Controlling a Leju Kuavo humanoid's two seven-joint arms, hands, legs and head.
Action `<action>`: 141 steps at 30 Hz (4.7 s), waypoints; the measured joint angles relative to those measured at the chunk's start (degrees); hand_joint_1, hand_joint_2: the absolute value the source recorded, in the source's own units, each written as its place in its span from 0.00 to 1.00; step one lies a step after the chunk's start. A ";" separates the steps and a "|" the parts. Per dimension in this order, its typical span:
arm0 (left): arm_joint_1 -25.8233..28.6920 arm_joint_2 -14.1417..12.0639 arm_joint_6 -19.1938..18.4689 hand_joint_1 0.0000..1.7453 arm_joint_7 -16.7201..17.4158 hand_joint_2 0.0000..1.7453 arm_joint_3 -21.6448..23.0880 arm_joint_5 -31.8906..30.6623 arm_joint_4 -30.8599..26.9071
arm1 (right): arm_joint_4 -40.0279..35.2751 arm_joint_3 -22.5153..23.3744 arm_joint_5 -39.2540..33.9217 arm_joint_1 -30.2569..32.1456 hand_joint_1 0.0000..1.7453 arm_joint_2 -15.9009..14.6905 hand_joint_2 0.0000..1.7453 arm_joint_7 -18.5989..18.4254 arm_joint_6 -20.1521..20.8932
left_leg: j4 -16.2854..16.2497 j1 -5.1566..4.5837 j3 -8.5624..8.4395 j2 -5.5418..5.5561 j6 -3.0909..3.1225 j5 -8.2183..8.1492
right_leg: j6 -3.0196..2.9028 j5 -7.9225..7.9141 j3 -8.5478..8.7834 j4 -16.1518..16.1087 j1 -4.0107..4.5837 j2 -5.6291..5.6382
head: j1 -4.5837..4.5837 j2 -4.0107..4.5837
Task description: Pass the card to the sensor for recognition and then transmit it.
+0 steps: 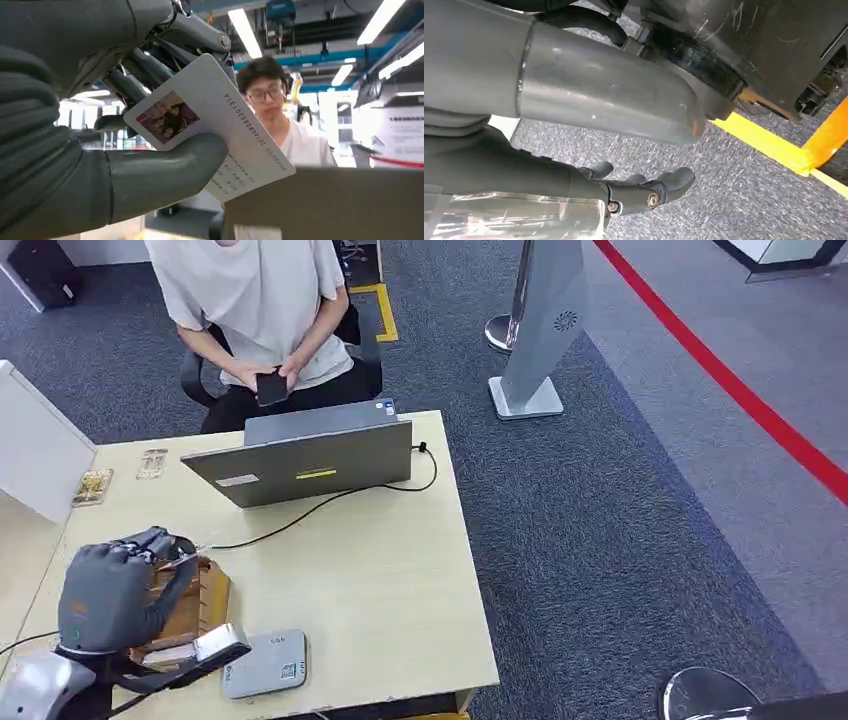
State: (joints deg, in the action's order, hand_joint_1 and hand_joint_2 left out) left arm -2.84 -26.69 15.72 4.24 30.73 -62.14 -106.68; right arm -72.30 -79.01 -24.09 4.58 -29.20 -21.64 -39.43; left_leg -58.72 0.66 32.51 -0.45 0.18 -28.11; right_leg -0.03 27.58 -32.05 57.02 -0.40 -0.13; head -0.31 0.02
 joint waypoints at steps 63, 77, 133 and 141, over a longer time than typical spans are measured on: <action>12.96 4.87 11.63 1.00 11.30 1.00 14.25 10.62 13.11 | 0.85 1.94 1.11 -1.10 0.00 1.40 0.00 -5.16 0.00 | 0.00 0.01 0.03 0.04 0.00 -0.03 | 0.01 0.01 0.00 0.00 0.01 -0.06 | -0.02 0.00; 14.08 5.66 14.14 1.00 18.93 1.00 11.97 -1.01 13.60 | 0.68 1.94 1.33 -0.85 0.00 1.40 0.00 -5.35 0.00 | 0.00 0.01 0.03 0.04 0.00 -0.03 | 0.01 0.01 0.00 0.00 0.01 -0.06 | -0.02 0.00; -20.36 2.36 13.16 1.00 4.77 1.00 -15.85 -11.96 21.56 | 4.77 -5.97 -2.95 -5.60 0.00 0.42 0.00 5.77 2.71 | 0.01 0.13 0.10 0.17 -0.22 0.37 | -0.23 -0.23 -0.08 0.07 0.07 -0.23 | -0.09 0.00; -23.49 1.72 13.16 0.00 5.05 1.00 -15.74 -12.26 26.20 | 4.85 -6.14 -3.17 -5.46 0.00 0.39 0.00 6.06 1.64 | 0.00 0.12 0.14 0.14 -0.22 0.37 | -0.23 -0.23 -0.14 0.06 0.06 -0.19 | -0.07 0.00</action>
State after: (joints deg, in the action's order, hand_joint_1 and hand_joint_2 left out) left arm -26.33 -24.96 28.87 9.29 14.99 -74.40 -80.48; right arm -67.45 -85.15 -27.26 -0.88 -28.81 -15.58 -37.79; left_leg -58.72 0.78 32.66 -0.30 -0.04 -27.75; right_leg -0.26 27.34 -32.19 57.08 -0.34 -0.32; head -0.37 0.02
